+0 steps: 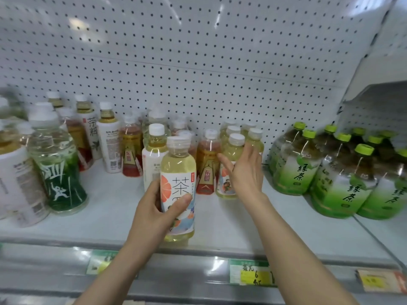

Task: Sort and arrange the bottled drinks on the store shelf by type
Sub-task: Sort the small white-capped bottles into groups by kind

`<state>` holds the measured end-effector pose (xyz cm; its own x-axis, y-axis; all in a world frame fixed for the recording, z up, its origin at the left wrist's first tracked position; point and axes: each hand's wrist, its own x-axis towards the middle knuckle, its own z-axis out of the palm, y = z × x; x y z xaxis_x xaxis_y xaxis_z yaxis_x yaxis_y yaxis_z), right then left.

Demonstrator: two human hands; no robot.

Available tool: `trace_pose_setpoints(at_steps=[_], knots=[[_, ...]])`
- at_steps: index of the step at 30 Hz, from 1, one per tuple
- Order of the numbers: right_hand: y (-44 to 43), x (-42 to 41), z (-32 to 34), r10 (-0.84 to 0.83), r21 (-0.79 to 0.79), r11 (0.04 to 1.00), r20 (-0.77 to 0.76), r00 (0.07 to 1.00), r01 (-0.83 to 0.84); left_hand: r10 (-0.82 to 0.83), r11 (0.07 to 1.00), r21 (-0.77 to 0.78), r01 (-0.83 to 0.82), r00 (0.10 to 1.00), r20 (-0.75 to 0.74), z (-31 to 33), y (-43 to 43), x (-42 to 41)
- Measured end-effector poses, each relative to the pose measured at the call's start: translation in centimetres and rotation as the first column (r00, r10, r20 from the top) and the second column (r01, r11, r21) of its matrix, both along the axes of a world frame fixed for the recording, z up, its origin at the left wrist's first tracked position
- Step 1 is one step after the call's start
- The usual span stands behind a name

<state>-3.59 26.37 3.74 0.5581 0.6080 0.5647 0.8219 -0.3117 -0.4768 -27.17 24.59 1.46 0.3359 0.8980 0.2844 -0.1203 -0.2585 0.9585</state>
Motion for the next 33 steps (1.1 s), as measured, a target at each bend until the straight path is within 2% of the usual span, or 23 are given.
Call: trace_pose_setpoints(at_steps=[2, 4, 6, 8, 11, 12, 15, 18, 21, 22, 25, 30, 33], knots=[[-1.5, -0.4, 1.1, 0.024, 0.130, 0.991, 0.032, 0.999, -0.028, -0.042, 0.999, 0.009, 0.042, 0.999, -0.033, 0.4, -0.1, 1.0], [-3.8, -1.8, 2.8, 0.195, 0.240, 0.954, -0.039, 0.980, -0.181, -0.079, 0.996, 0.043, 0.082, 0.994, -0.078, 0.7, -0.1, 2.4], [-5.9, -3.4, 4.5, 0.435, 0.161, 0.899, -0.228, 0.871, -0.407, -0.114, 0.989, 0.082, 0.123, 0.988, -0.108, 0.8, -0.4, 4.0], [-7.1, -4.0, 5.0, 0.492, 0.040, 0.858, -0.351, 0.797, -0.512, -0.142, 0.978, 0.129, 0.163, 0.977, -0.157, 1.1, -0.8, 5.6], [-7.9, -2.0, 4.9, 0.456, 0.071, 0.881, -0.390, 0.800, -0.467, -0.194, 0.944, 0.210, 0.256, 0.941, -0.276, 2.0, -0.6, 7.1], [-8.1, -0.9, 4.7, 0.443, 0.094, 0.890, -0.420, 0.792, -0.447, -0.158, 0.926, 0.279, 0.254, 0.933, -0.323, 2.5, -0.2, 7.3], [-8.9, 2.2, 4.5, 0.355, 0.105, 0.933, -0.429, 0.830, -0.345, 0.162, 0.796, 0.597, 0.096, 0.918, -0.363, 4.5, 2.3, 7.6], [-9.1, 3.9, 4.3, 0.259, 0.053, 0.964, -0.377, 0.889, -0.259, 0.432, 0.624, 0.781, 0.000, 0.834, -0.344, 6.8, 4.9, 8.5], [-8.2, 5.0, 3.6, 0.216, 0.017, 0.974, -0.364, 0.906, -0.225, 0.616, 0.440, 0.894, 0.089, 0.694, -0.372, 7.6, 7.6, 10.1], [-7.8, 5.3, 3.5, 0.207, 0.009, 0.976, -0.358, 0.910, -0.219, 0.653, 0.404, 0.905, 0.132, 0.652, -0.386, 7.5, 8.4, 10.5], [-6.4, 6.1, 3.1, 0.220, 0.022, 0.973, -0.370, 0.903, -0.228, 0.720, 0.352, 0.918, 0.184, 0.573, -0.391, 7.2, 9.1, 10.8], [-3.9, 6.0, 3.0, 0.215, 0.022, 0.975, -0.332, 0.918, -0.220, 0.719, 0.329, 0.926, 0.183, 0.588, -0.372, 6.9, 8.5, 10.1], [-3.4, 6.2, 2.7, 0.193, -0.022, 0.978, -0.307, 0.932, -0.209, 0.705, 0.365, 0.911, 0.191, 0.582, -0.405, 7.0, 8.6, 10.0]])
